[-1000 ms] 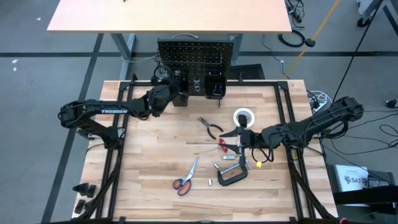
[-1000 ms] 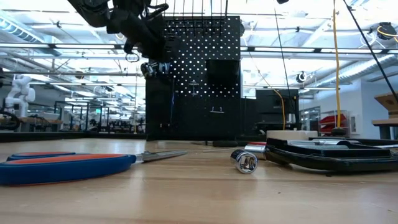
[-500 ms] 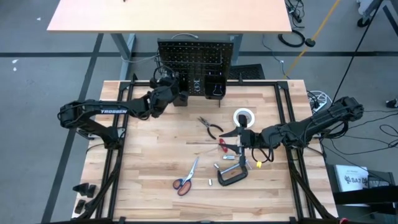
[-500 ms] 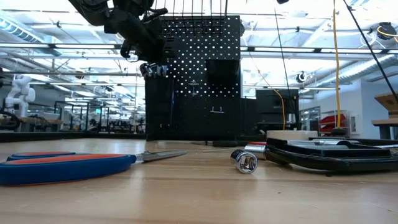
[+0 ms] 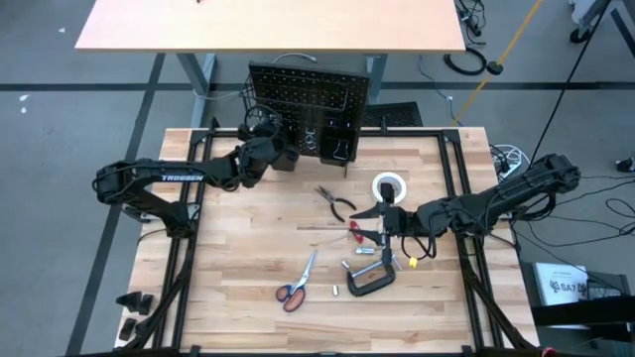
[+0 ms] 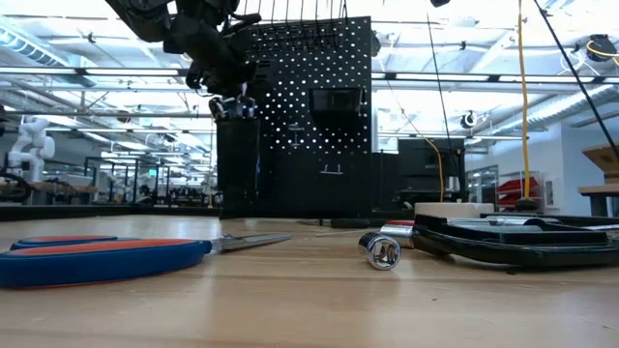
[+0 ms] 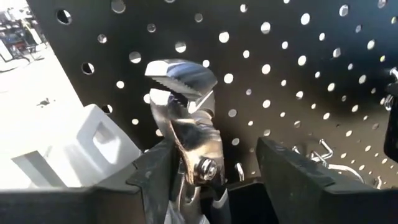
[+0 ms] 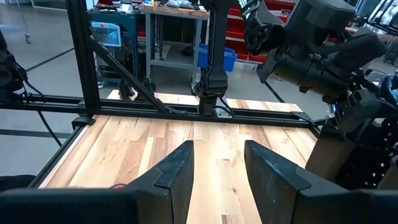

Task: Hang tools onto peg board
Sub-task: Put the black slip joint pliers into the left black bin on the peg board, then hang the red allen wrench on the peg board

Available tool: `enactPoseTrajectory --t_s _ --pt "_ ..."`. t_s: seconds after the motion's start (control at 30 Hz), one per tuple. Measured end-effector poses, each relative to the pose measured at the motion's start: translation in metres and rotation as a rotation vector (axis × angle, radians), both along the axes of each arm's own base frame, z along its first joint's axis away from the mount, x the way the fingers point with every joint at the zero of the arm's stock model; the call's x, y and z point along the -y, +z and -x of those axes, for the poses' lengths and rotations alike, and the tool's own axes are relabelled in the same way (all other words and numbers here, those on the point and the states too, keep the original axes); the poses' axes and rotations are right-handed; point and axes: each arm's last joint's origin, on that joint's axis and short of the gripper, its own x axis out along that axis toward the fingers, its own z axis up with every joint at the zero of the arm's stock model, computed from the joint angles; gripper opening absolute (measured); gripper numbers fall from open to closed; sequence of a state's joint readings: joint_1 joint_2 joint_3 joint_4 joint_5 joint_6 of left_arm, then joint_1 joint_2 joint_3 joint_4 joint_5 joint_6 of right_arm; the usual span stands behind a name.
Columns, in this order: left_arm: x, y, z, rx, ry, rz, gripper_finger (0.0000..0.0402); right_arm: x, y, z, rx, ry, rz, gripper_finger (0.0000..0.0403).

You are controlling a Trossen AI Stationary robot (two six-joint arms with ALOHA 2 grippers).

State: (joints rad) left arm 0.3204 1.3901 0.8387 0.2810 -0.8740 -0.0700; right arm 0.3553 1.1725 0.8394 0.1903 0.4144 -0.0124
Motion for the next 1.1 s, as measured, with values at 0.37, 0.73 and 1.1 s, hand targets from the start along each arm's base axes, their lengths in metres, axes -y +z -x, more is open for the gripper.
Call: enactPoseTrajectory --t_s 0.37,0.73,1.1 --pt "0.004 0.004 -0.001 -0.175 0.021 -0.101 0.0228 0.0 0.0 0.0 -0.003 0.0 0.001 0.0136" --pt "0.012 0.006 -0.003 -0.292 0.038 -0.164 0.0228 0.0 0.0 0.0 -0.002 0.0 0.001 0.0136" --pt "0.039 0.01 -0.009 -0.441 0.02 -0.246 0.0228 0.0 -0.001 0.0 -0.008 0.0 0.003 0.0136"
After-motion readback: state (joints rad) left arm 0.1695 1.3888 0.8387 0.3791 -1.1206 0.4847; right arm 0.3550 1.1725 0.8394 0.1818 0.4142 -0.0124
